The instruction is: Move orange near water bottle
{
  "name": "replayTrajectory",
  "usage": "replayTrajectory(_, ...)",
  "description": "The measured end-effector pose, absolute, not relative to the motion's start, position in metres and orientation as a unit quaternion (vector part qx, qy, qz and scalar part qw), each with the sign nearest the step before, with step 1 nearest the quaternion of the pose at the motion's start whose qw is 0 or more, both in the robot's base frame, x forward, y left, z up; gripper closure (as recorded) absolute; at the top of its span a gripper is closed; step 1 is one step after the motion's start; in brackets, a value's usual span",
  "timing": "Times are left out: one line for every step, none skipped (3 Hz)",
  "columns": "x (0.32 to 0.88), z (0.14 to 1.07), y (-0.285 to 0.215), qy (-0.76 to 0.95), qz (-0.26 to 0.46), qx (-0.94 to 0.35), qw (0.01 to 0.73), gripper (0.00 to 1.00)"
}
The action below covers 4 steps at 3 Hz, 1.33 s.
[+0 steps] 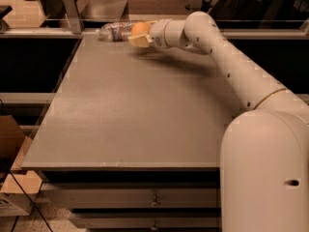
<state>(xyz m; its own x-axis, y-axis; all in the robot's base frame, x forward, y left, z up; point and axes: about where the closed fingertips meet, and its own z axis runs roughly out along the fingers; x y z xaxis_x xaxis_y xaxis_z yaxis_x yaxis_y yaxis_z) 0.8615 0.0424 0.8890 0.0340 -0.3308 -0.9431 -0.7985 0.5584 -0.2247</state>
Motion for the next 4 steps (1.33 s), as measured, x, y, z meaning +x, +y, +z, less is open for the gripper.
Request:
replayTrajectory(0.874,0.882,0.045,0.676,0.195,-0.41,0.58,0.36)
replayTrajectory(0.883,0.874,0.05,0.684,0.199,-0.399,0.577,0.13)
replayTrajectory(0.883,0.872,0.053,0.684,0.201,-0.4,0.576,0.0)
replayTrajectory(0.883,0.872,0.053,0.684,0.201,-0.4,0.576,0.0)
